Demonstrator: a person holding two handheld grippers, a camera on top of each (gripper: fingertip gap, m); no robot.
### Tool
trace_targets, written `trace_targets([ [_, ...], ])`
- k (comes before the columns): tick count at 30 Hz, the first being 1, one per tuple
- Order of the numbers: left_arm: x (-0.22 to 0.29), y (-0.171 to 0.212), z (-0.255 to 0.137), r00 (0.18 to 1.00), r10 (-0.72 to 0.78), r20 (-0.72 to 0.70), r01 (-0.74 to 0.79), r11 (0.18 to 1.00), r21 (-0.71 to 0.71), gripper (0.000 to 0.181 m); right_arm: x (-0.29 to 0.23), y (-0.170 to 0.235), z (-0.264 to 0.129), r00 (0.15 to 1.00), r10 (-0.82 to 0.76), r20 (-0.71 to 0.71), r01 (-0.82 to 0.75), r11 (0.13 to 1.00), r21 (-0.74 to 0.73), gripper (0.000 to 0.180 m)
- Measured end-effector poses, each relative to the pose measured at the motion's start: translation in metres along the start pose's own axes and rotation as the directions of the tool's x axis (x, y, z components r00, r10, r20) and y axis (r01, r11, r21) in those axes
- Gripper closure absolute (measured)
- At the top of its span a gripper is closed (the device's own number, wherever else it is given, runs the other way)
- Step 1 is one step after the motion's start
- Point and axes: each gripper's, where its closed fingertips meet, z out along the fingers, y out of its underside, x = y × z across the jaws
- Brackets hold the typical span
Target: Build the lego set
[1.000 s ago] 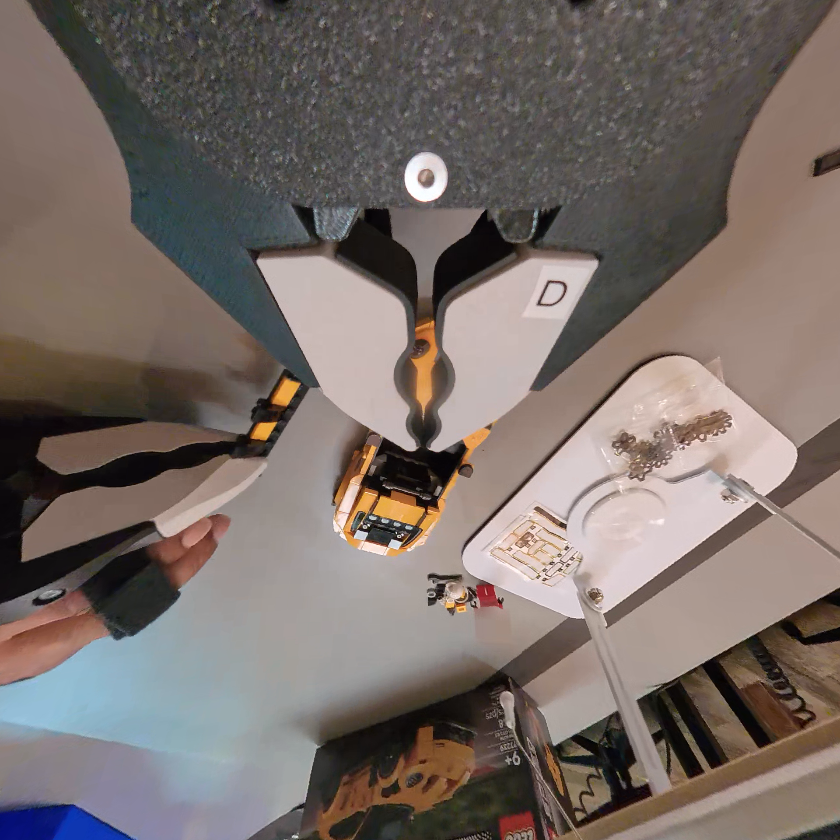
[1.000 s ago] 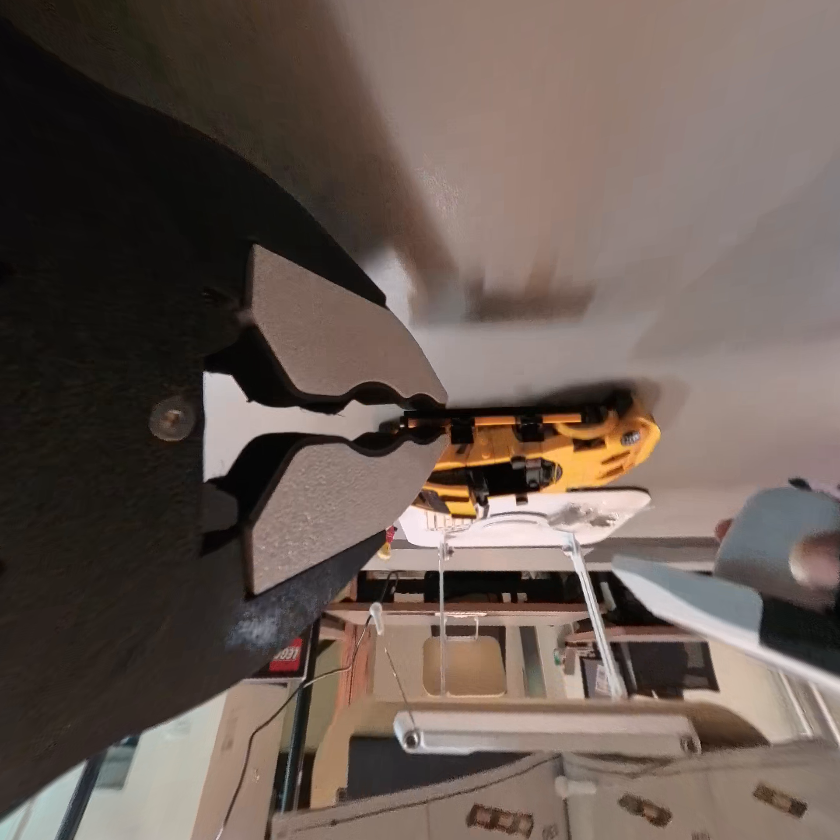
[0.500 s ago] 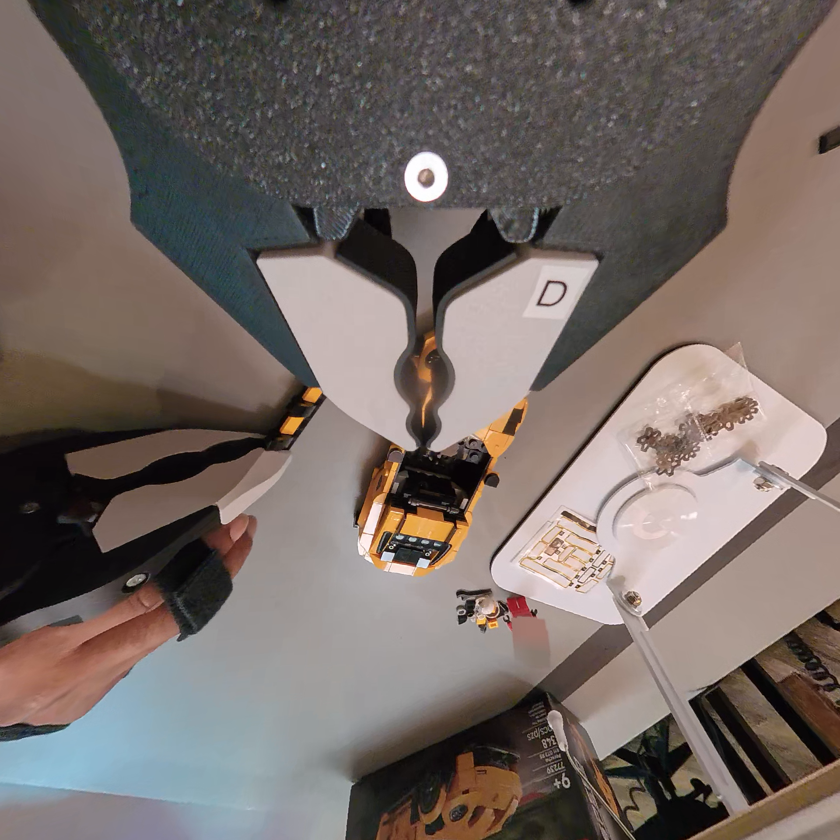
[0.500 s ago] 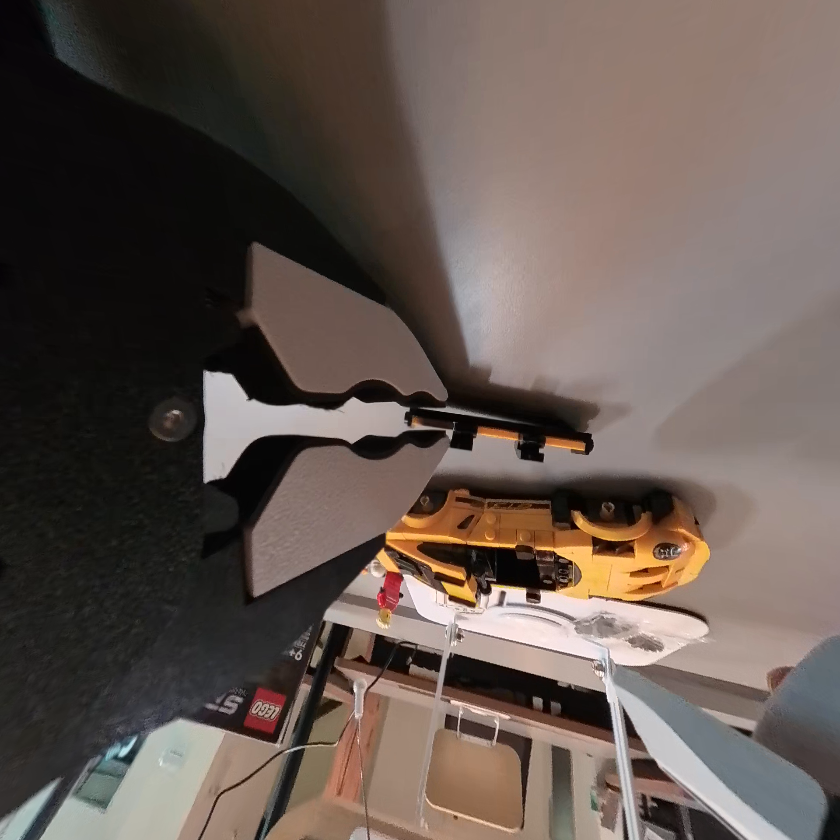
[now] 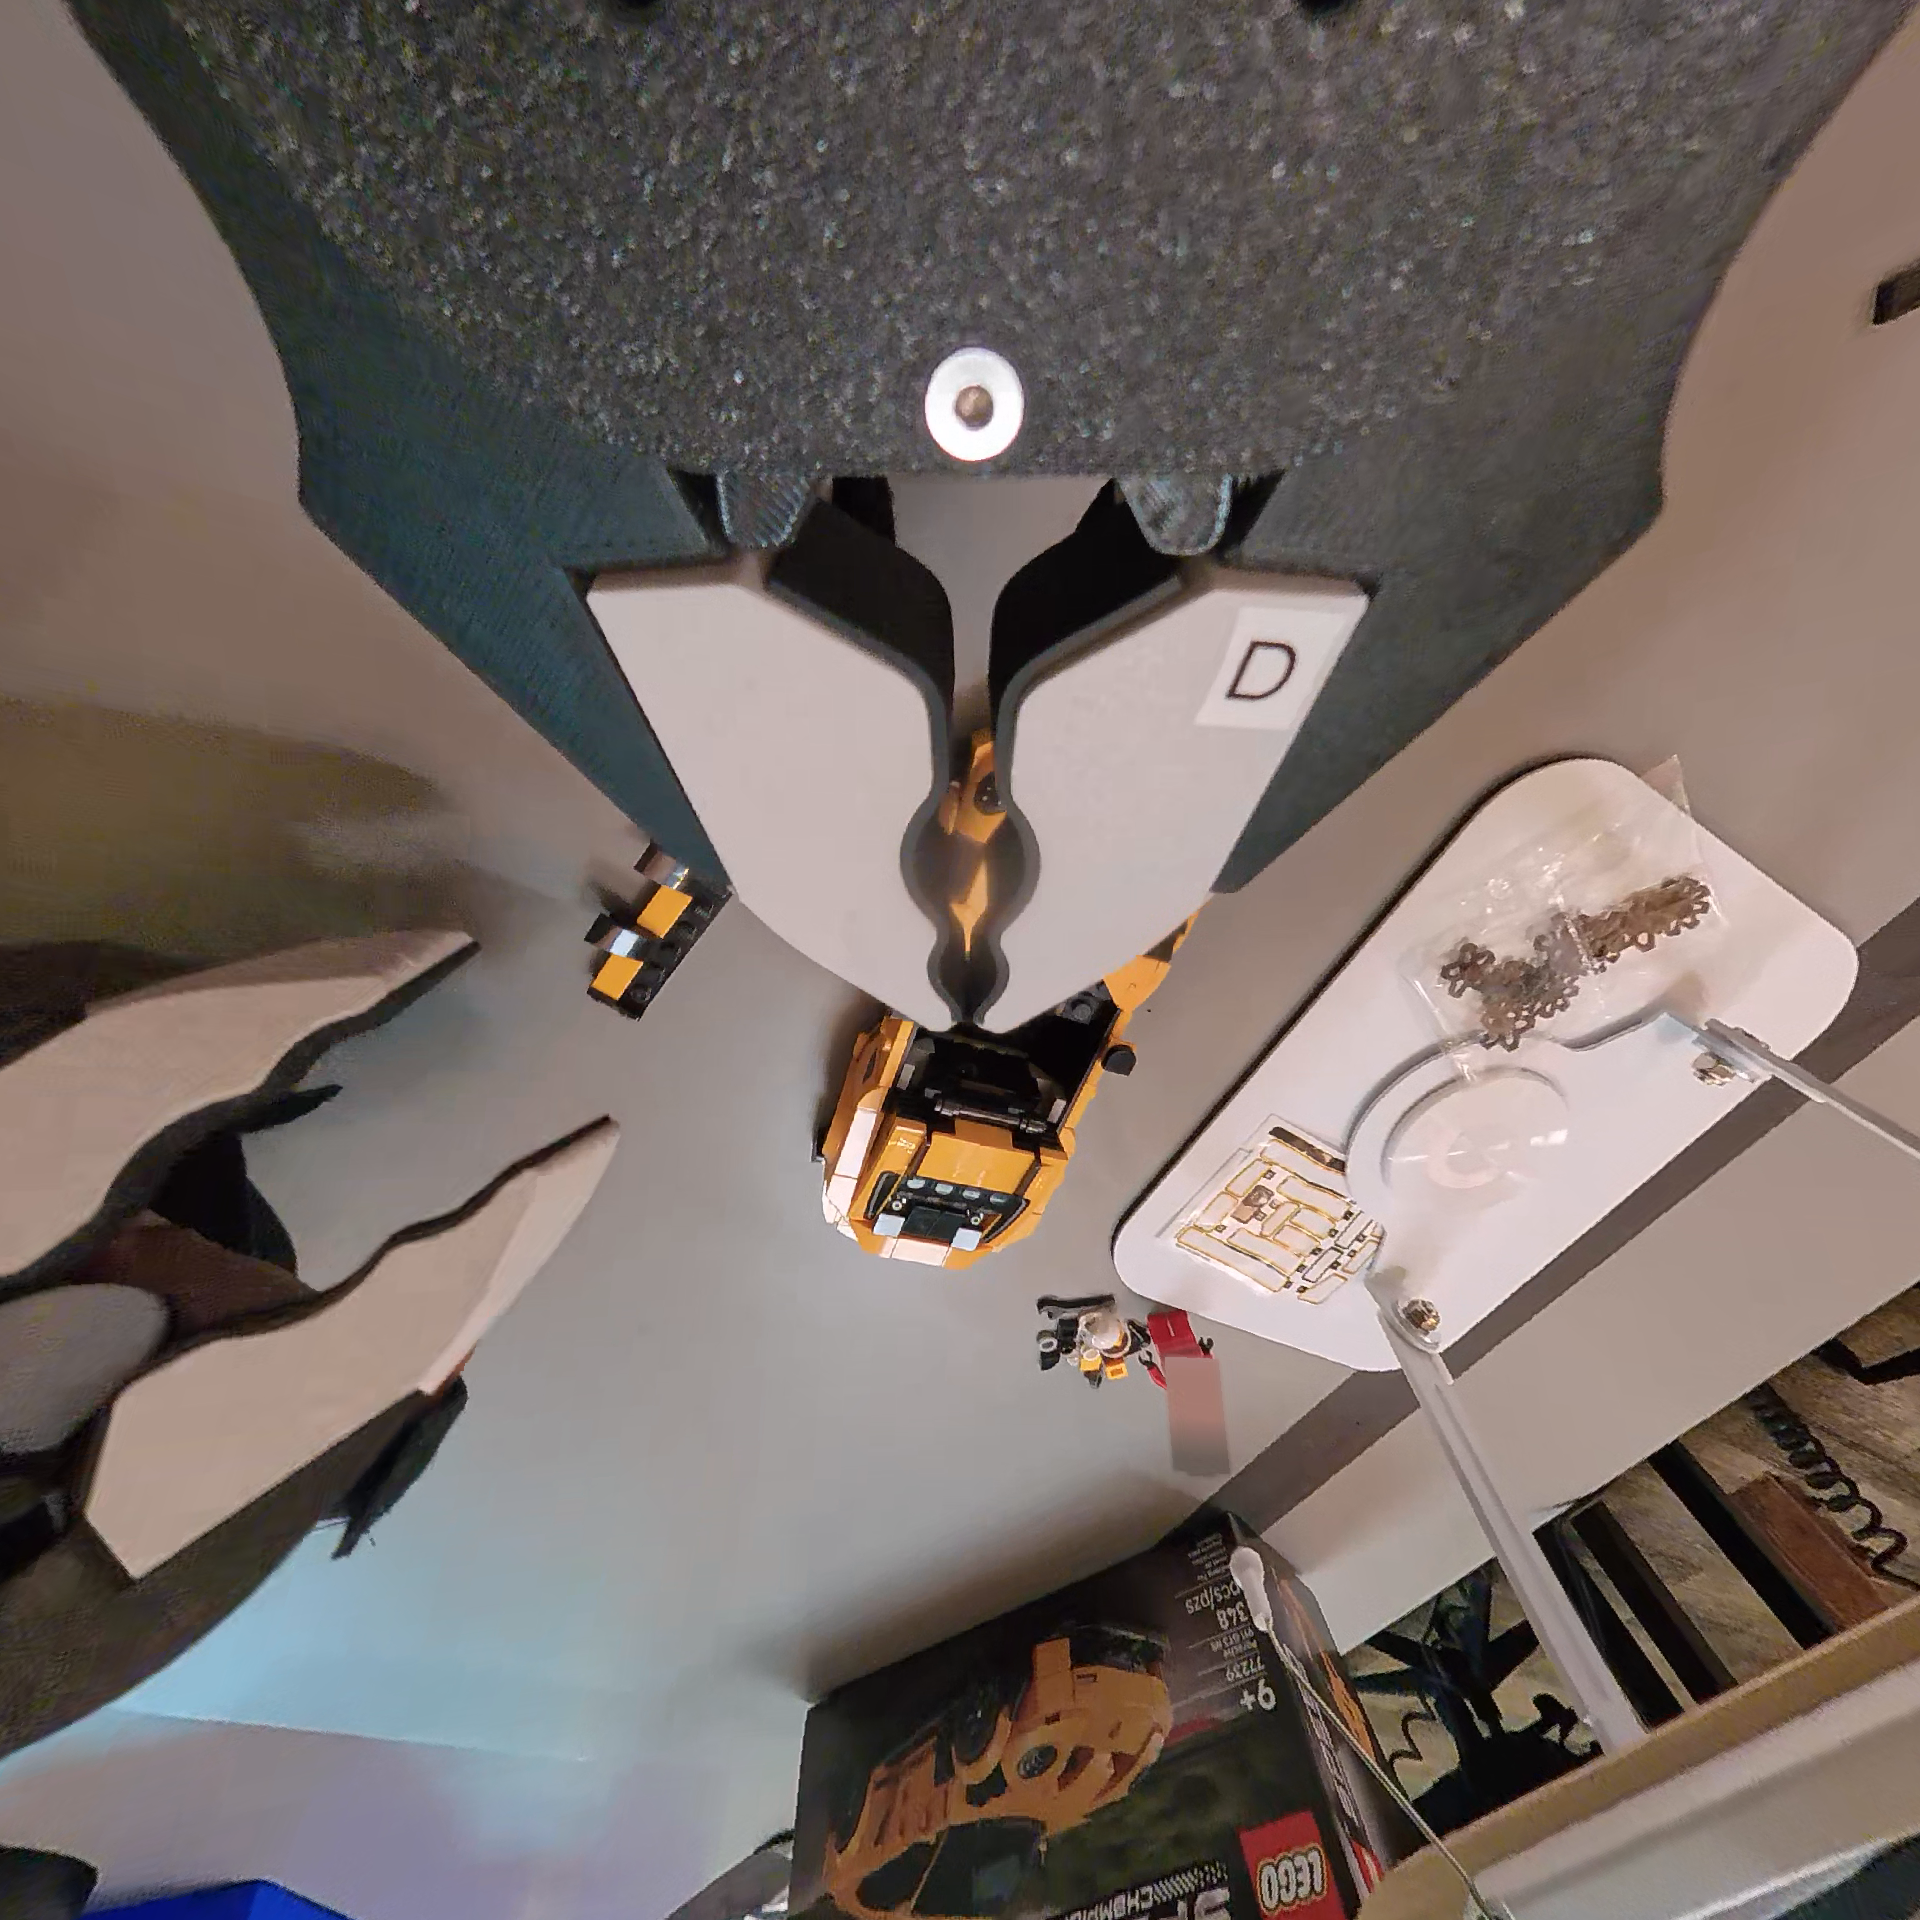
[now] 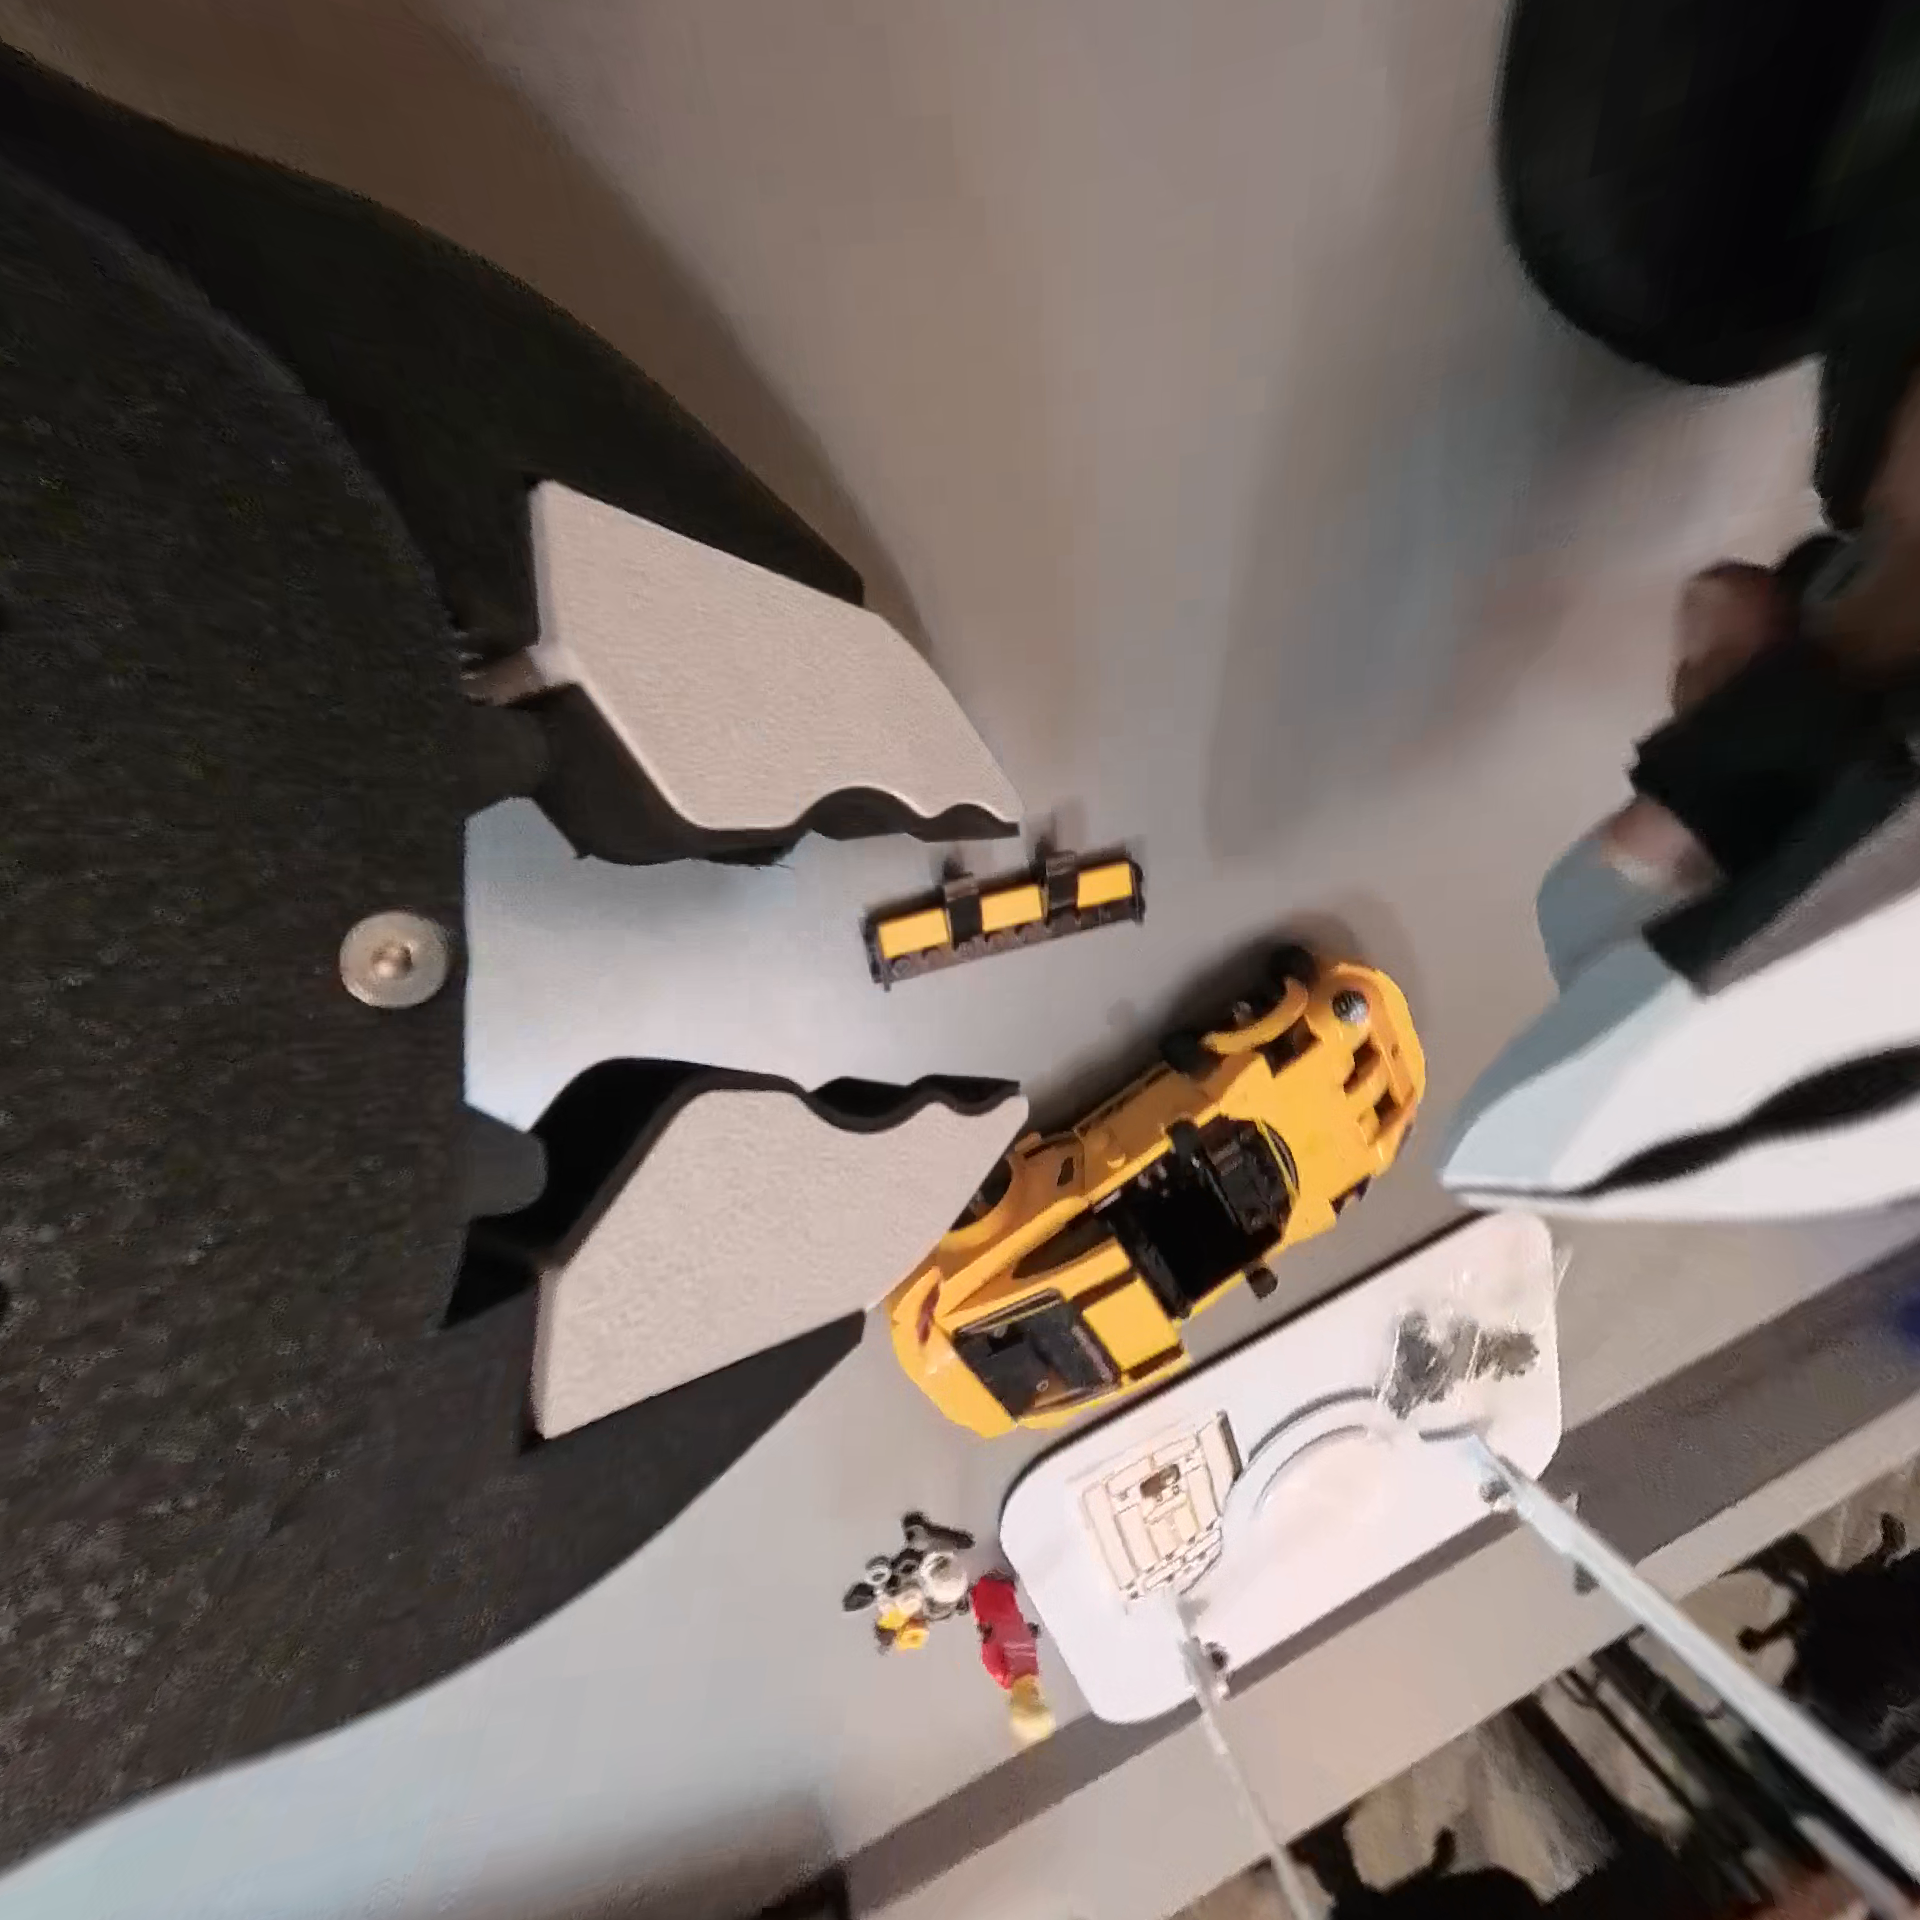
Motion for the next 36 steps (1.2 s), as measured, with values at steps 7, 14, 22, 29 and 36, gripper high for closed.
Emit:
trace_targets([
  [7,-0.012,-0.028,-0.016,0.997,-0.020,0.071,0.006,0.983,0.184,0.181,0.061,-0.028,-0.027,0.948,0.198,-0.248,-0.132,0.957,0.257,0.157],
  [14,-0.026,-0.050,-0.037,0.989,-0.070,0.131,0.024,0.946,0.325,0.181,0.137,-0.090,-0.070,0.810,0.354,-0.467,-0.083,0.859,0.506,0.180],
  [22,-0.035,-0.049,-0.040,0.985,-0.087,0.147,0.029,0.934,0.357,0.181,0.220,-0.155,-0.076,0.707,0.379,-0.596,0.041,0.821,0.570,0.180],
  [29,-0.039,-0.041,-0.034,0.987,-0.105,0.124,0.056,0.937,0.346,0.181,0.280,-0.163,-0.072,0.641,0.435,-0.633,0.015,0.817,0.577,0.180],
  [36,-0.046,-0.041,-0.035,0.981,-0.117,0.152,0.054,0.929,0.366,0.181,0.289,-0.160,-0.070,0.620,0.438,-0.651,0.014,0.824,0.567,0.180],
])
